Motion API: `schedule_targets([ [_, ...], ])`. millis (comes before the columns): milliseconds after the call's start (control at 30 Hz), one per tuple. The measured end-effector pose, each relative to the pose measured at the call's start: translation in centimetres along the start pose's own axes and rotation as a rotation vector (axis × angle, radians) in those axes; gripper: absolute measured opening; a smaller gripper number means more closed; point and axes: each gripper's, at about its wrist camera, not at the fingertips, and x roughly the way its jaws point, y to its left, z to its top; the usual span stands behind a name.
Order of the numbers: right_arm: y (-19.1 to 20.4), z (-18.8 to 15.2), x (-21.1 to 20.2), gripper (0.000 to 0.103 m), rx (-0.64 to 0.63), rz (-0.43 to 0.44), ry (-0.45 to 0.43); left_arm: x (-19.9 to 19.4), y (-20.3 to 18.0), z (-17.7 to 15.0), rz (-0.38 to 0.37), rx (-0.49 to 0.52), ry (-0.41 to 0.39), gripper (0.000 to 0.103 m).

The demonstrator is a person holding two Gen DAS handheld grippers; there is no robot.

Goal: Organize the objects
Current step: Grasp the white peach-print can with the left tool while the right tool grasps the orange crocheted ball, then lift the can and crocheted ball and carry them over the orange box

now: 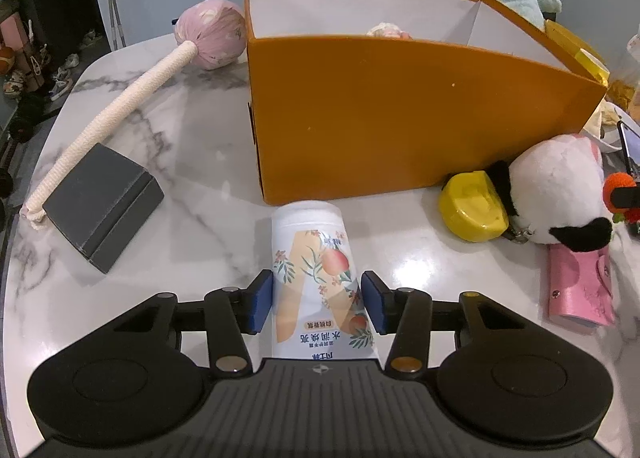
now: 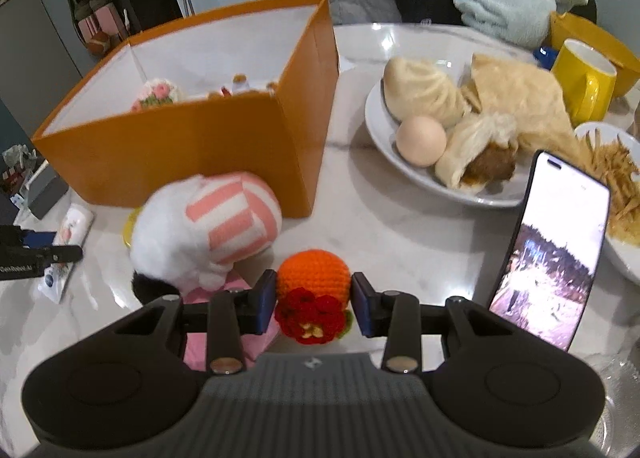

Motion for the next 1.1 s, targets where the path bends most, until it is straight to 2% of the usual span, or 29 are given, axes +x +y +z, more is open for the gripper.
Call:
schedule_targets([
  [167,0.3,0.2,-1.0,0.042,0.001,0.031,-0.021,-0.2,-0.3,-0.1,-0.009,0.019,0.004,0.054],
  [333,0.9,0.2,-1.4,0.042,-0.020,0.045,-0.025,-0.1,-1.0,-0.4,0.020,0.072,0.003,0.054],
  [900,2.8,0.9,-4.5,0.042,-0.049,0.134,-0.109,-3.3,-1.8,-0.2,-0.053,0.070,-0.074,0.054],
  [1000,3.2,0.8,-4.6,0.042,-0.060,0.144,-0.110,-3.7,-2.6,-0.3,-0.097,0.070,-0.064,0.054],
  [1100,3.5,0.8,-4.8,0.042,-0.071,0.153,-0.111,-4.6,-4.0,-0.1,-0.119,0.113,-0.080,0.054],
])
